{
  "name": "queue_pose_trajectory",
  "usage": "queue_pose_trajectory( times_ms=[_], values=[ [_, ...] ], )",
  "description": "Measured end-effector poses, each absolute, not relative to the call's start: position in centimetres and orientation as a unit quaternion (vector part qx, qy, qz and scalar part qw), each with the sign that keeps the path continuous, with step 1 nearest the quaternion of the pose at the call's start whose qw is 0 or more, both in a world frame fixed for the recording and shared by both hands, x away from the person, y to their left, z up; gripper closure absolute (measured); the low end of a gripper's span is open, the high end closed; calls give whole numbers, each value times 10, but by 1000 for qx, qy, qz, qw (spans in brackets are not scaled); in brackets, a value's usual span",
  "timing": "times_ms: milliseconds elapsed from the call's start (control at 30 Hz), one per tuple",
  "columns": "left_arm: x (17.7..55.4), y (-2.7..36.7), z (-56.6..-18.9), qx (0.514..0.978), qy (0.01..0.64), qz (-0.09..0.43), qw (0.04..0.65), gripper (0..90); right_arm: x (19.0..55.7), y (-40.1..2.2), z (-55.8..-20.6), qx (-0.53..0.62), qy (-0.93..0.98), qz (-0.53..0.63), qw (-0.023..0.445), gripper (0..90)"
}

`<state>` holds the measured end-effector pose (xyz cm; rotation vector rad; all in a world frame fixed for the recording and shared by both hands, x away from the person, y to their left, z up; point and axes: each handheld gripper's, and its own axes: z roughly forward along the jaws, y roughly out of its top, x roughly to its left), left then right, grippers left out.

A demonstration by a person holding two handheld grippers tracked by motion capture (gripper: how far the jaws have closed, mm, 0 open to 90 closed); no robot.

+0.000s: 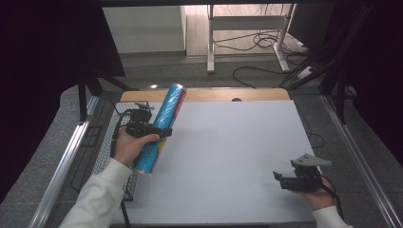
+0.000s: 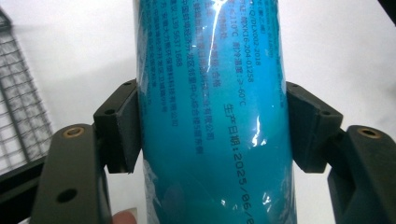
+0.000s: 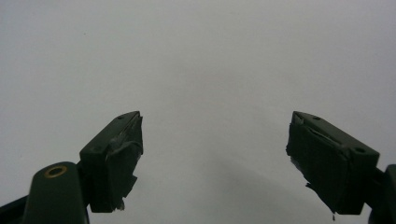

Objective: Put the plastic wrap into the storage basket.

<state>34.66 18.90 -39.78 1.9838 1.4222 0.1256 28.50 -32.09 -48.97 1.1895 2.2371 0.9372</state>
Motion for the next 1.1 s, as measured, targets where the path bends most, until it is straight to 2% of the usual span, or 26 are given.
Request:
queue_pose_trajectory(
  times_ms=[600,1100],
  values=[
    [314,265,-399,713,597,64,362,310,286,-319,-488,430,807,339,221,187],
    [316,293,-420,689,643,87,324,311,287,-318,-488,431,806,338,223,187]
  ],
)
